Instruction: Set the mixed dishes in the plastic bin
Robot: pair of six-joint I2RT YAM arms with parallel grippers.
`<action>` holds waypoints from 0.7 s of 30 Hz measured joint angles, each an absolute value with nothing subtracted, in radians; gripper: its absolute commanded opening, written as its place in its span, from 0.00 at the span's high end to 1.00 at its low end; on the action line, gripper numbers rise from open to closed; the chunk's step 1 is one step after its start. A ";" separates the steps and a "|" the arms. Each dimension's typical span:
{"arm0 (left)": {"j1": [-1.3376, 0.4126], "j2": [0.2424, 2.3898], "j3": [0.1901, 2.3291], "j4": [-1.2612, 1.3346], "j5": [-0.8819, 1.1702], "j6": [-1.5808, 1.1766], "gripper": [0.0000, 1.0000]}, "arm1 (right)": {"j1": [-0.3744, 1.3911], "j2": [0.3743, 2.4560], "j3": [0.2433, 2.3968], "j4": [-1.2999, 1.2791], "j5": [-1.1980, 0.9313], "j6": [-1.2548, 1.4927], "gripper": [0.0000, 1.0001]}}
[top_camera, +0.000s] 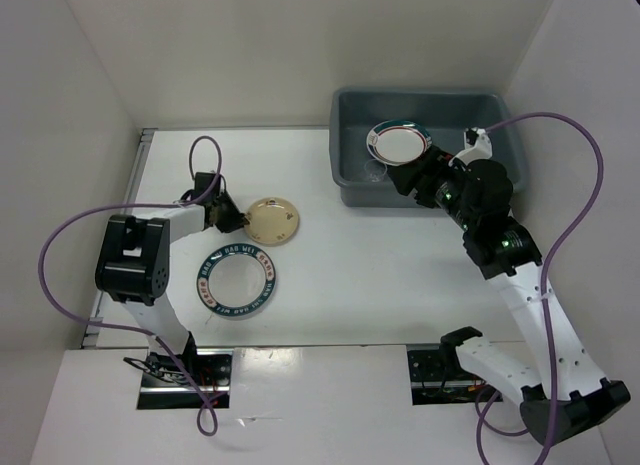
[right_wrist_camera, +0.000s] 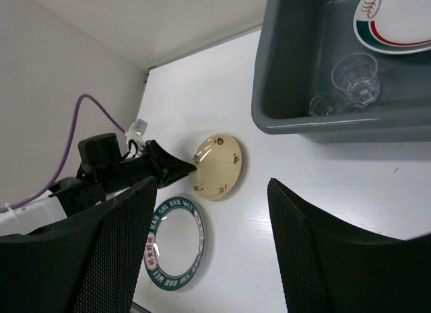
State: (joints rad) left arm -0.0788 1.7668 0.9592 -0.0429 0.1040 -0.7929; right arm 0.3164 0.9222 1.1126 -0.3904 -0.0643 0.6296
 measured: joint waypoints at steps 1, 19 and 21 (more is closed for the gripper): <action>-0.079 1.774 0.959 -0.036 0.121 -0.791 0.92 | 0.316 0.929 1.113 -0.390 -0.065 0.631 0.28; -0.078 1.534 1.208 -0.160 0.336 -0.842 1.00 | 0.324 1.145 1.090 -0.324 -0.275 0.617 0.20; -0.078 1.511 1.256 -0.133 0.392 -0.870 1.00 | 0.328 1.153 1.090 -0.318 -0.274 0.612 0.20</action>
State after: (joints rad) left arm -0.0776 1.5112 1.2564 -0.1326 0.3920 -0.8700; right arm 0.3279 1.1530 1.0904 -0.3180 -0.2745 0.6117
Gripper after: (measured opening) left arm 0.018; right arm 0.796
